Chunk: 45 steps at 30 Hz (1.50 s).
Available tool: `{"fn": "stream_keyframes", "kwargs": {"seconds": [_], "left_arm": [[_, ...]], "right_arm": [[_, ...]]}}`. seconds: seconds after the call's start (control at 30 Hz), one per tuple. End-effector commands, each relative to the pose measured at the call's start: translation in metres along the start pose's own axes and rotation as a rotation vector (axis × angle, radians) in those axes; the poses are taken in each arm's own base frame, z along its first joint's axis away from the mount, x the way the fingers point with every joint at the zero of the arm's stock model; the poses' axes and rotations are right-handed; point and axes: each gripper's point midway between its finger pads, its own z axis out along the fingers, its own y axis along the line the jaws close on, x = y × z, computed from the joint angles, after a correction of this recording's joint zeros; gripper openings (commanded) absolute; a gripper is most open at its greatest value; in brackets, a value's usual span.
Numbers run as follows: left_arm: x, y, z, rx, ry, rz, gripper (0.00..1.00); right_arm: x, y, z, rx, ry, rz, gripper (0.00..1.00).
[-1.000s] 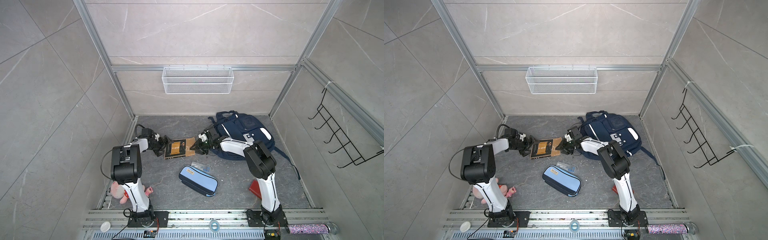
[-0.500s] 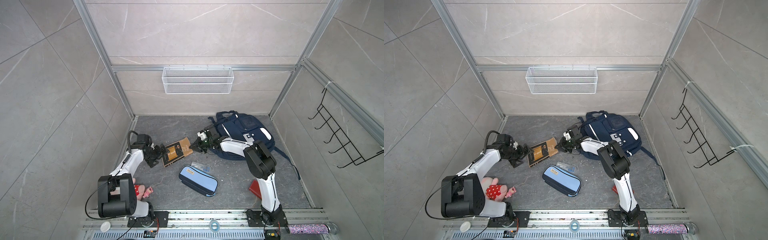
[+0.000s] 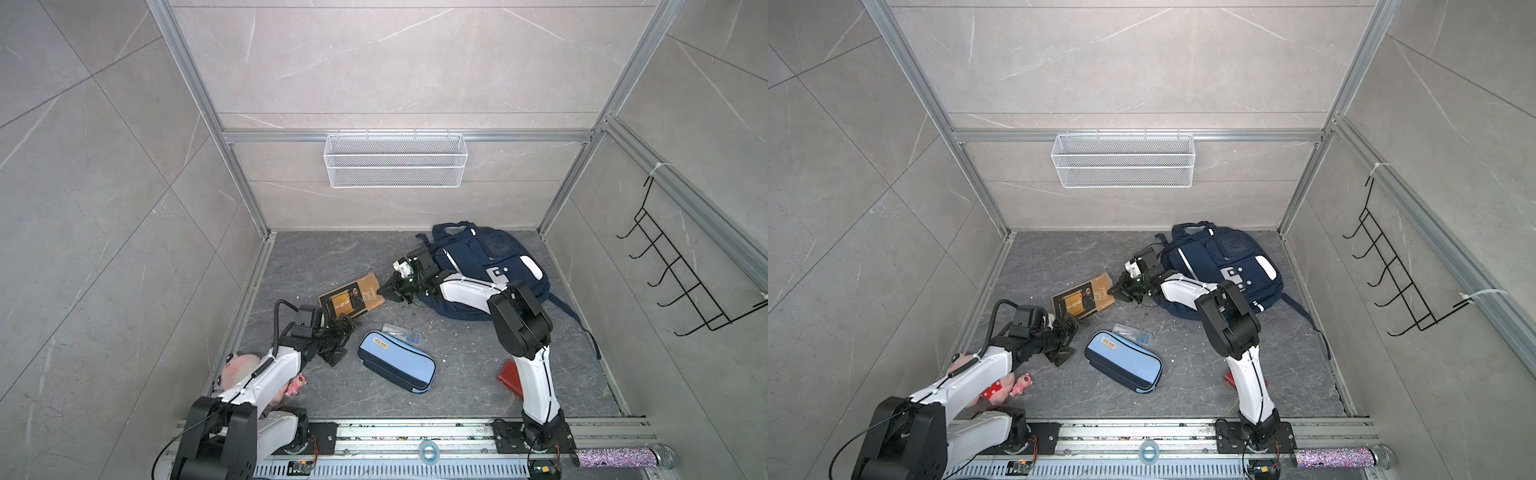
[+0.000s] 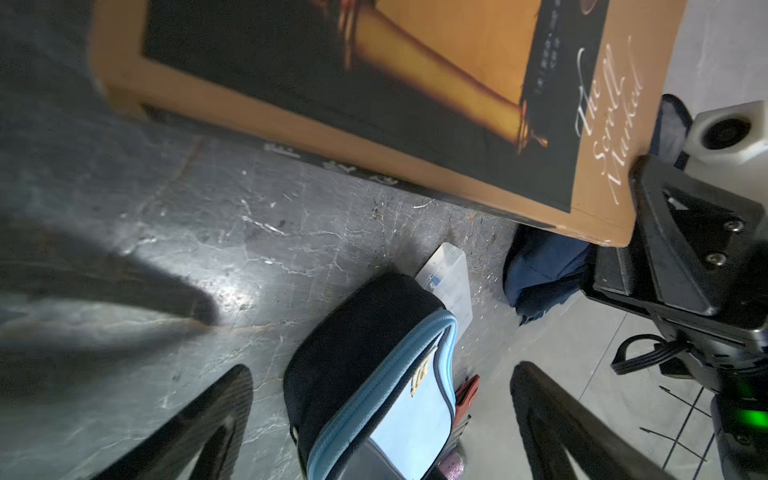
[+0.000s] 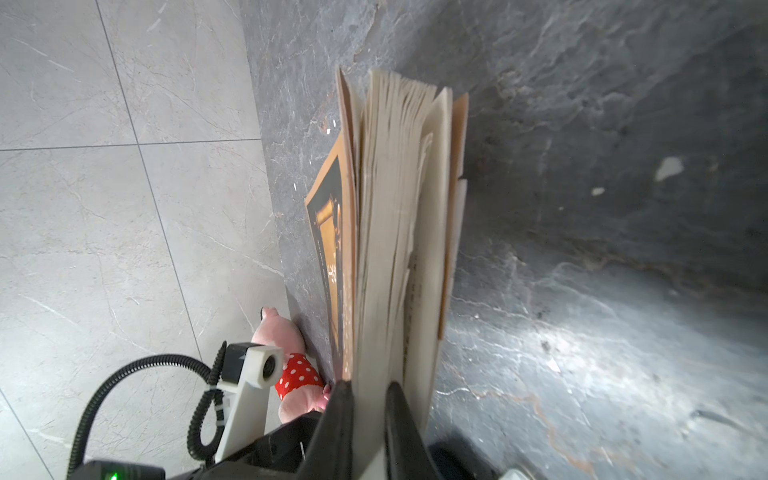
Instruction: Pack the student bag
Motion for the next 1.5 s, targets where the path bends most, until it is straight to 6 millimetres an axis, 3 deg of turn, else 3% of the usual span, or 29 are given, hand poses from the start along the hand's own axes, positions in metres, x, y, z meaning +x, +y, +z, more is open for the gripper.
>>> {"fn": "stream_keyframes", "kwargs": {"seconds": [0.0, 0.1, 0.27, 0.67, 0.8, 0.93, 1.03, 1.1, 1.13, 1.2, 1.3, 1.47], "left_arm": [[-0.034, -0.047, -0.01, 0.22, -0.182, -0.092, 1.0], [-0.042, -0.052, -0.004, 0.247, -0.204, -0.127, 0.99], [-0.054, -0.043, 0.007, 0.222, -0.244, -0.23, 0.98], [-0.075, -0.044, 0.016, 0.195, -0.319, -0.4, 0.8], [-0.086, -0.051, 0.018, 0.209, -0.362, -0.408, 0.54], [-0.091, -0.055, 0.023, 0.214, -0.368, -0.392, 0.4], [-0.092, -0.055, 0.023, 0.218, -0.377, -0.385, 0.0], [-0.091, -0.057, 0.021, 0.213, -0.377, -0.349, 0.0], [-0.092, -0.059, 0.019, 0.213, -0.383, -0.334, 0.0], [-0.093, -0.066, 0.013, 0.221, -0.396, -0.291, 0.0], [-0.104, -0.09, -0.001, 0.304, -0.427, -0.226, 0.0], [-0.121, -0.156, -0.03, 0.511, -0.45, -0.073, 0.0]], "right_arm": [[0.003, 0.025, -0.009, -0.039, 0.01, -0.023, 0.12], [0.01, 0.021, -0.008, -0.03, 0.02, -0.017, 0.12], [0.022, 0.026, -0.001, -0.05, 0.025, -0.009, 0.12], [0.029, 0.036, 0.005, -0.099, 0.012, 0.01, 0.12], [0.03, 0.035, 0.011, -0.133, 0.023, 0.039, 0.13], [0.033, 0.036, 0.011, -0.145, 0.027, 0.04, 0.13], [0.033, 0.039, 0.009, -0.151, 0.031, 0.034, 0.14], [0.032, 0.042, 0.007, -0.153, 0.035, 0.03, 0.22], [0.031, 0.044, 0.004, -0.154, 0.03, 0.029, 0.31], [0.02, 0.057, -0.013, -0.191, -0.02, 0.033, 0.59], [-0.002, 0.077, -0.051, -0.253, -0.11, 0.055, 0.84], [-0.016, 0.085, -0.092, -0.252, -0.18, 0.12, 0.93]]}}
